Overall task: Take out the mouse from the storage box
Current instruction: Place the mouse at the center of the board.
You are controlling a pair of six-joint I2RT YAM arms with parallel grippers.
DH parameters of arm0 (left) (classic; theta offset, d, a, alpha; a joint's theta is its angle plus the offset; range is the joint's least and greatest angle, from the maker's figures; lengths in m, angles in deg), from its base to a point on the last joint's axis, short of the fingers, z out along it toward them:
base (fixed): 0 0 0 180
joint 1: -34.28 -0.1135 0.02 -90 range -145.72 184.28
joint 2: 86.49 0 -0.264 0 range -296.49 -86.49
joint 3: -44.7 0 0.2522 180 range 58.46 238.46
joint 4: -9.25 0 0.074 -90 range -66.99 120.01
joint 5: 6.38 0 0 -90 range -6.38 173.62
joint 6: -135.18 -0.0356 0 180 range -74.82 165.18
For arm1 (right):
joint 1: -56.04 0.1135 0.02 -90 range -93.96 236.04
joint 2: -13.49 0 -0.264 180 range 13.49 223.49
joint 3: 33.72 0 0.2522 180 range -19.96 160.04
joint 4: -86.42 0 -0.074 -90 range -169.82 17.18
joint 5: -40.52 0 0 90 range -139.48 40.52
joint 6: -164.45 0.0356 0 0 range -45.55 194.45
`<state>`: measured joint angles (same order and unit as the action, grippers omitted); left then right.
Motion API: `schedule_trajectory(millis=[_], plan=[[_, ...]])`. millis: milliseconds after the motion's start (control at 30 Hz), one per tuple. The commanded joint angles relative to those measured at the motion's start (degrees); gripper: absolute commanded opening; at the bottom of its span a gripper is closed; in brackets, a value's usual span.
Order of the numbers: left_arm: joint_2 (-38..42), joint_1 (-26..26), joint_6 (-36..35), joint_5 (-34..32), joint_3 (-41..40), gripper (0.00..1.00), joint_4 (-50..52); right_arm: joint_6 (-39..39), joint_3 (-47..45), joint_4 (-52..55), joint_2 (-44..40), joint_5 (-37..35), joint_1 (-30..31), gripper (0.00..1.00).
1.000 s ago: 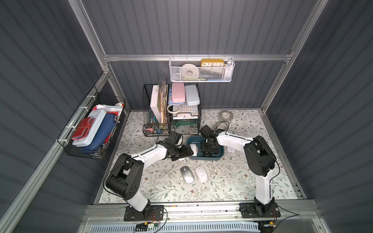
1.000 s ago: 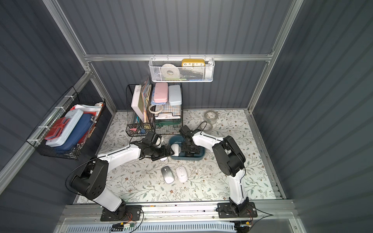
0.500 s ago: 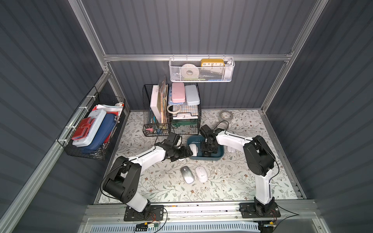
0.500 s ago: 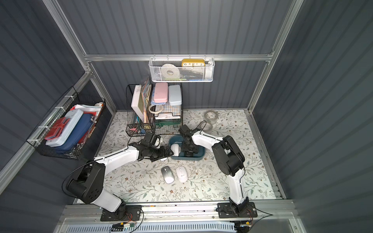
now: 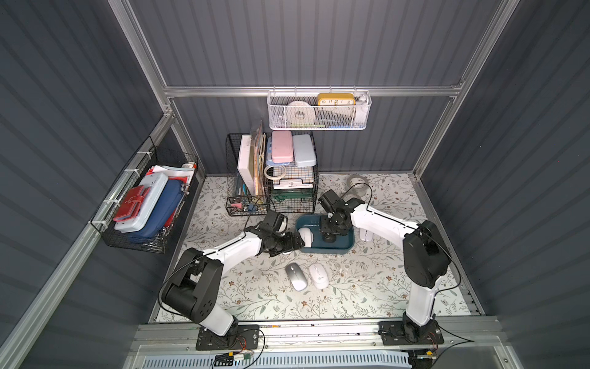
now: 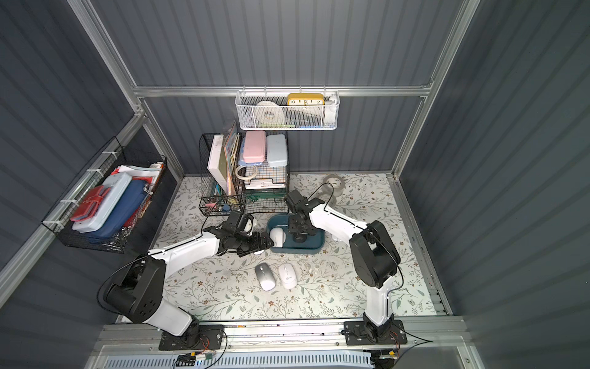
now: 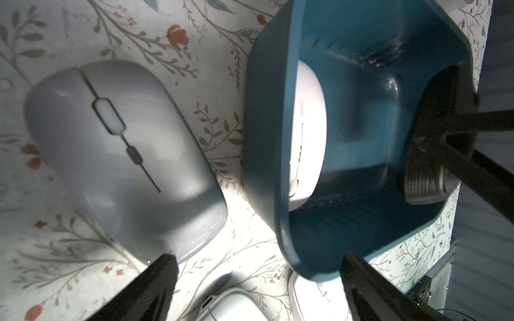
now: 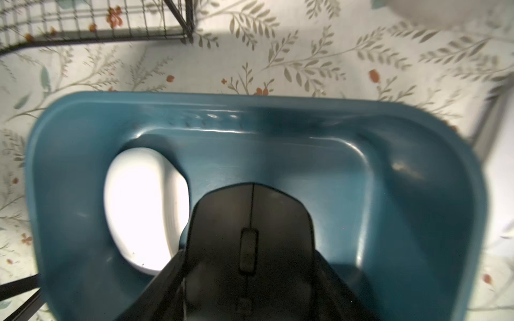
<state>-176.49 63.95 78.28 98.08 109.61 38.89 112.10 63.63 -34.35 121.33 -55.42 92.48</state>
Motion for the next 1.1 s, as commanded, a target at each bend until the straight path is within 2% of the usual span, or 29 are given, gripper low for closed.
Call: schedule_trajectory(millis=[0, 167, 633, 767, 1067], plan=[[1.84, 0.22, -0.41, -0.31, -0.14, 0.97, 0.81, -0.76, 0.97, 2.36, -4.31, -3.05, 0.18, 0.61], [2.08, 0.22, -0.64, -0.48, 0.43, 0.97, 1.00, -0.63, -2.86, 3.93, -10.98, -4.71, -0.06, 0.62], [4.67, 0.22, -0.15, -1.23, -0.53, 0.97, 1.56, 2.03, -25.88, 6.03, -34.35, -7.48, -4.91, 0.63], [5.10, 0.21, -0.05, -1.38, -0.54, 0.98, 1.61, 3.28, -31.08, 5.58, -39.68, -10.23, -5.10, 0.63], [5.13, 0.26, 0.25, -1.71, -0.90, 0.98, 1.78, 4.74, -42.61, -4.51, -43.49, -11.79, -5.87, 0.64]])
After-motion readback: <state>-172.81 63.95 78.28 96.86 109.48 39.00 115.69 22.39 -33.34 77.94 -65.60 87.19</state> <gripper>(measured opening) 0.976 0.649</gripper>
